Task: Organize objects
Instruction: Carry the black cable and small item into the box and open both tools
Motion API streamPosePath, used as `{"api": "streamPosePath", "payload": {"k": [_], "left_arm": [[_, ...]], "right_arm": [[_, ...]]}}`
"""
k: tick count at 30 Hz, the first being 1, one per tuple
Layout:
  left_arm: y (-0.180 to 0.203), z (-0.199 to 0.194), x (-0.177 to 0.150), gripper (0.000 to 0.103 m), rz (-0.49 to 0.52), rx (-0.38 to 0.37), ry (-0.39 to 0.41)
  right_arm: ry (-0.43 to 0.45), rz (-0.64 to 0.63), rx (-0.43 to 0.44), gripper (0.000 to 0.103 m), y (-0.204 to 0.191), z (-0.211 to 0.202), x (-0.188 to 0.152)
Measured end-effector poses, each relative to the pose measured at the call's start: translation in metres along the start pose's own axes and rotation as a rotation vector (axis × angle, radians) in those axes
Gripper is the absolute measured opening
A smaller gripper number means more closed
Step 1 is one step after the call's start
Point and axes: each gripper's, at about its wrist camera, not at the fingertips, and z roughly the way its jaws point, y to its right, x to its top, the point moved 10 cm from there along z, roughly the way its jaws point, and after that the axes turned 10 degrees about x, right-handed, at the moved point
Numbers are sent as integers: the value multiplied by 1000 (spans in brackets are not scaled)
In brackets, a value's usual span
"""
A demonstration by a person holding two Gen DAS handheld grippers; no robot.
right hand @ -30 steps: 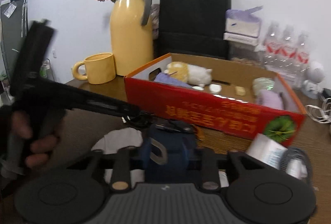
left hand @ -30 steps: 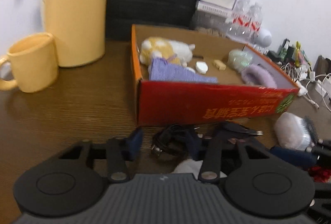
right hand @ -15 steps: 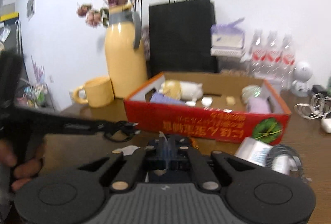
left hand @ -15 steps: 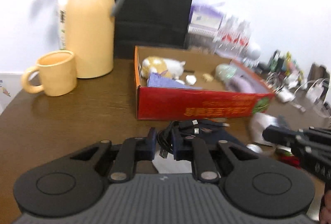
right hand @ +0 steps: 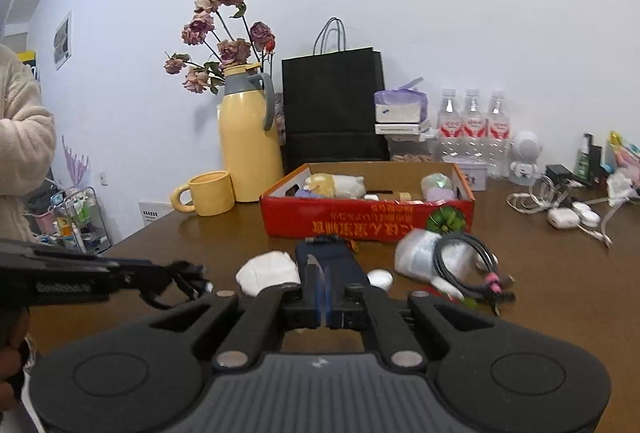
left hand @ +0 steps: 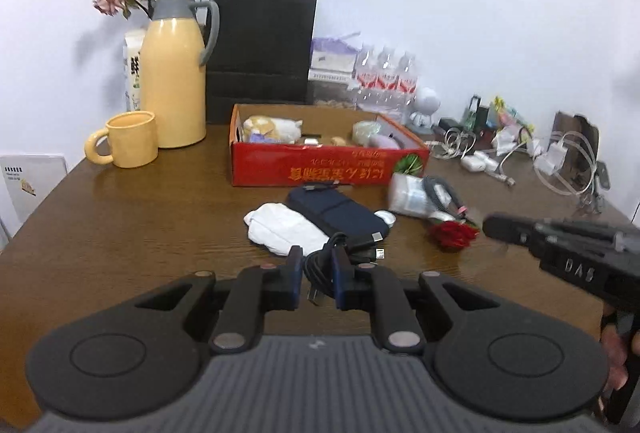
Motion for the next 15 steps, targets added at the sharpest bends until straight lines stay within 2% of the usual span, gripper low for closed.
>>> {"api": "streamPosePath", "payload": {"k": [4,9,15], "left_arm": [[3,-17,0,16,-3,-2,36],[8,-23,2,16,2,-9,59],[0,-2,18,16,-33,-28,66]], "right_arm": [[18,45,-26,1,6,-24,-7],[42,36,-33,1,3,-39,-7],[42,25,-41,1,9,-30,5]]}}
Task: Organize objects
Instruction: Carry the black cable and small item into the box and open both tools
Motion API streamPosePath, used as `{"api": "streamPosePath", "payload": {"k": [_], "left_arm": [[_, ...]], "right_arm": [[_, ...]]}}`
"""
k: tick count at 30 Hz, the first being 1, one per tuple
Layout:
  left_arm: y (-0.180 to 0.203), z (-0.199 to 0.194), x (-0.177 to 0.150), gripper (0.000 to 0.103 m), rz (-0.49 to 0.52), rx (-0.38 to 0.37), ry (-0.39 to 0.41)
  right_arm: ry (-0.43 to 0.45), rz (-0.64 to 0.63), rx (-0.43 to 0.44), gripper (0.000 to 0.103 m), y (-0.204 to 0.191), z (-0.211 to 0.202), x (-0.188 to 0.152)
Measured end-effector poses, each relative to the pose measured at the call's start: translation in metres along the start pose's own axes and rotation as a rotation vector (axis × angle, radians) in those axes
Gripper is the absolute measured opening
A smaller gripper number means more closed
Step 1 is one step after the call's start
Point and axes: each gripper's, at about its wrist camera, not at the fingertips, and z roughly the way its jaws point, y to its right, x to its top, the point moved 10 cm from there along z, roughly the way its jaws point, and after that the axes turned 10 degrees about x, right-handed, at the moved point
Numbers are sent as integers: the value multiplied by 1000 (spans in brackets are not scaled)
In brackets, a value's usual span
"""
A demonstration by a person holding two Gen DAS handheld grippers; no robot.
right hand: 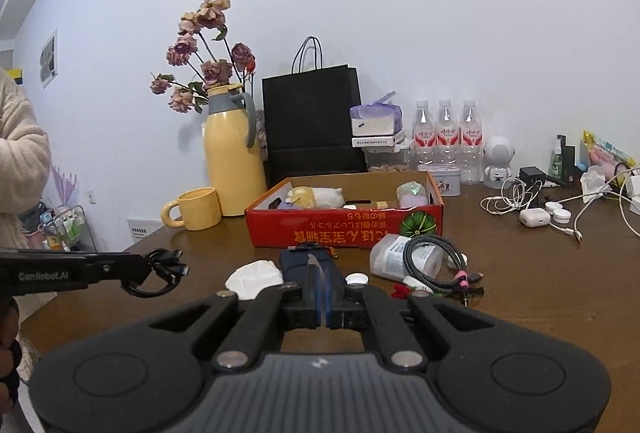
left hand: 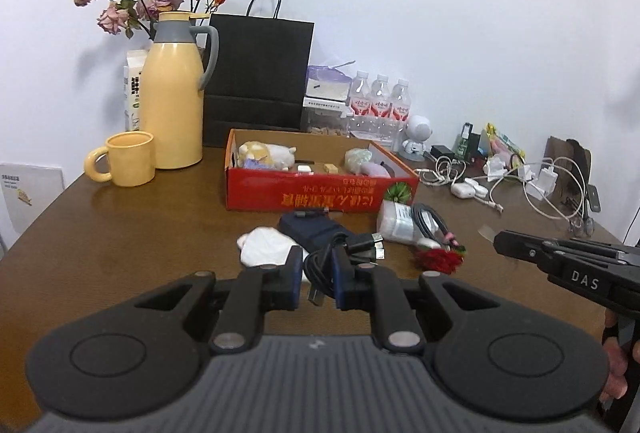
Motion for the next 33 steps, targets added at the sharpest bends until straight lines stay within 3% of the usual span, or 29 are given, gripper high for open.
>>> {"api": "streamPosePath", "payload": {"k": [4,8,12,16,20,23,25,26,27,28,33], "left_arm": [[-5,41,36,16,17,-51,15],[-10,106,89,16,47,-63,16],[2,196,127,16,92,-101,-73],[6,294,120,16,178,-57,-229],[-15,355,91,16,251,60,-338],[-21,365,79,18,256,30,-347],[-20,364,76,29,289,17,-331],[-19,361,76,43,296,15,-329],[-17,357,78,49,299,23,-327],[-16,351,81,49,301,28,-315],[-12,300,119,66,255,18,-196]], "right_arm": [[14,10,70,1,11,24,29],[16,-6,112,1,29,64,74],[-13,-60,89,1,58,130,130],[-142,-43,66,1,96,236,165],[-286,-60,-34,1,133,344,150],[-386,-11,-69,1,158,407,121],[-414,26,-93,2,170,431,106],[-419,56,-92,5,175,440,101],[-424,91,-93,14,179,445,98],[-433,116,-85,25,182,446,95],[-360,111,-65,36,170,414,120]]}}
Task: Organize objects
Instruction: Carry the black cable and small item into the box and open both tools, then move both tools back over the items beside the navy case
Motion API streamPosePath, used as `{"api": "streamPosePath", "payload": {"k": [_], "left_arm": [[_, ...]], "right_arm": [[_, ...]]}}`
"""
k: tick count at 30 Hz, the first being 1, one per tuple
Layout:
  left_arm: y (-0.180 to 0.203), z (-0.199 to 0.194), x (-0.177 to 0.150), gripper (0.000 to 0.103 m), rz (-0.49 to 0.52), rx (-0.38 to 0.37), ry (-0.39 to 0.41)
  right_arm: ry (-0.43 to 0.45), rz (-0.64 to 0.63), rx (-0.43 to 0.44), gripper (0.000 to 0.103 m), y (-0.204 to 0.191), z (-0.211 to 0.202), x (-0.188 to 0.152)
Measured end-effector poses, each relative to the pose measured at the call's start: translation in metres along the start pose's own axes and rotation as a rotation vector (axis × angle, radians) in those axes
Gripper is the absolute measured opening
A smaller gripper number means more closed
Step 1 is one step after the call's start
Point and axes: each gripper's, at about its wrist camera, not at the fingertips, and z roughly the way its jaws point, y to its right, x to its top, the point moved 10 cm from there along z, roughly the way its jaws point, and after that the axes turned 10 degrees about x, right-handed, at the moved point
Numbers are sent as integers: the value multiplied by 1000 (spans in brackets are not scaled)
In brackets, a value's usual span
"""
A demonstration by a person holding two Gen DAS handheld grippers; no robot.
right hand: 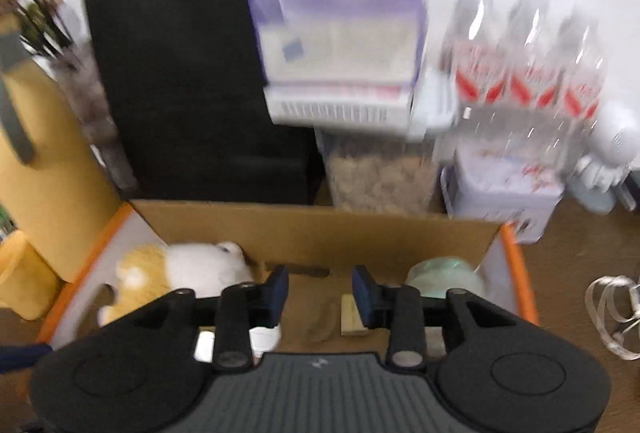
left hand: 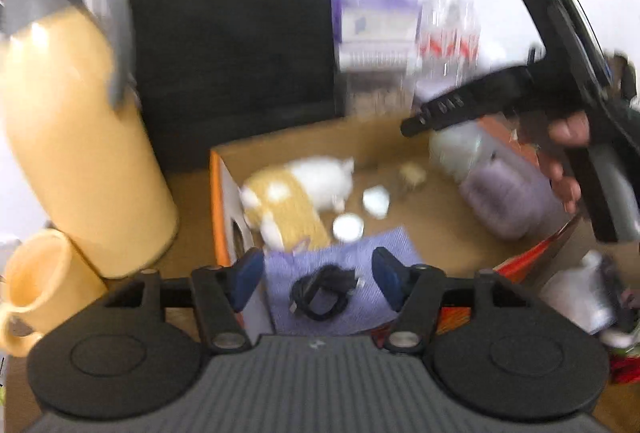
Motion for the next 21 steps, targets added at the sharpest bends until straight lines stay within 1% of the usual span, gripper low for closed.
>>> {"api": "streamPosePath", "payload": {"k": [1,2,3,4,5,7,8,9,10,11,12,14,15,17,18,20,21], "left_arm": [[-1,-17,5,68,-10,5,31],[-2,-33,10,75,-24,10,60],[-2,-51,13,79,-38,14,92],[-1,-67,15,80,-46,19,121],[1,-86,14,84,-54,23,150],[5,-122,8,91,-70,24,205],[6,-138,2,96,-82,25,228],[8,-155,-8,98,-99,29,249],[10,-168,-17,98,-107,28,261],[14,-179,-28,98,-115,24,269],[17,-191,-41,99,-131,19,274],[24,-212,-67,100,-162,8,265],[29,-221,-81,101,-179,-1,258],[37,-234,-104,102,-193,-13,243],[41,-238,-116,103,-198,-12,233],[45,-245,-138,103,-204,1,206],[47,-246,-149,103,-208,10,186]], "right_arm": [[25,-7,13,41,-5,-14,5],[55,-10,25,44,-11,-33,9],[82,-10,33,49,-16,-50,13],[114,-14,47,53,-24,-70,16],[141,-22,65,53,-31,-90,17],[187,-41,91,57,-46,-130,15],[212,-63,108,58,-54,-152,11],[233,-79,121,67,-59,-168,8],[262,-95,132,78,-65,-191,-2],[285,-103,146,82,-71,-211,-13],[302,-111,169,83,-78,-231,-28],[309,-118,211,84,-88,-264,-62],[308,-124,231,84,-93,-276,-79],[321,-148,252,87,-102,-299,-119],[337,-164,236,90,-105,-309,-139],[373,-172,128,90,-103,-324,-177],[371,-173,78,90,-100,-329,-195]]}}
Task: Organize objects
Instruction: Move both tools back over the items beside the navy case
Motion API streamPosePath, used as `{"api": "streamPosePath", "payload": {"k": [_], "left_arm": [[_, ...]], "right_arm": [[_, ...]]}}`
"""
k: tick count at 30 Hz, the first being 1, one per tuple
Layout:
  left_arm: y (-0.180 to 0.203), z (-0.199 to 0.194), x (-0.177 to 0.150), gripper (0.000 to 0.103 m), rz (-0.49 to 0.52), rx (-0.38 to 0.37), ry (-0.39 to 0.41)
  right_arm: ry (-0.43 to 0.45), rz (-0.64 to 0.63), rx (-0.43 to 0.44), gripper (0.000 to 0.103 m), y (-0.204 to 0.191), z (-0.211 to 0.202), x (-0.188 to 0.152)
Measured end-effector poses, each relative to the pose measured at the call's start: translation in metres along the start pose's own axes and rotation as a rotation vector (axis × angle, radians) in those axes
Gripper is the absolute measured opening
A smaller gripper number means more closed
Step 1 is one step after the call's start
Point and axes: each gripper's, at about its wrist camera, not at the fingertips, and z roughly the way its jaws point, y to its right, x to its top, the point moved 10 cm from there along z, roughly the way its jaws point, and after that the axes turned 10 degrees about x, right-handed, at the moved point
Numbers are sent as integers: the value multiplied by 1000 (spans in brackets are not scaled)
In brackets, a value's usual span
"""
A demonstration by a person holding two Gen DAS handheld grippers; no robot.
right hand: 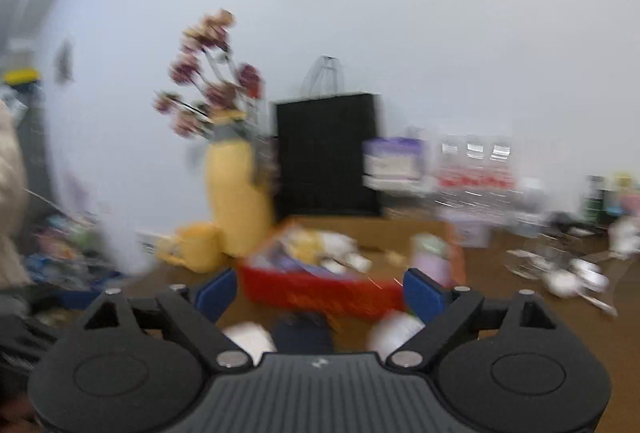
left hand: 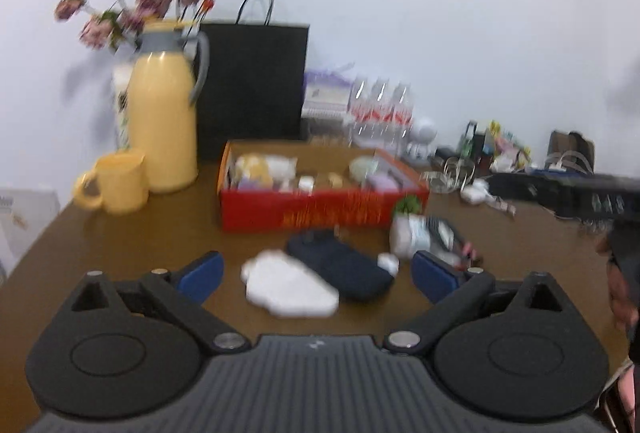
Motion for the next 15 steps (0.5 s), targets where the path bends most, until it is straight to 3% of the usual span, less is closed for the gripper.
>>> {"api": "streamPosePath", "payload": {"k": [2,6,11,13,15], "left_arm": [[0,-3,-27,103,-1,21,-67],[5,-16,-65,103,46,14,-124],[3,-15,-67,103,32,20,-113],[6,-6,-71,103,32,22,-131],[10,5,-73,103,37,10,-146]], "right_arm": [[-34,28,-65,90,-3,-20,-31],[-106,102,-55,90,-8,-53,-70],[-79,82,-258,91,12,-86,-85],[-76,93,-284,91,15,-84,-92],[-82,96,-258,88,14,-74,-98]]}}
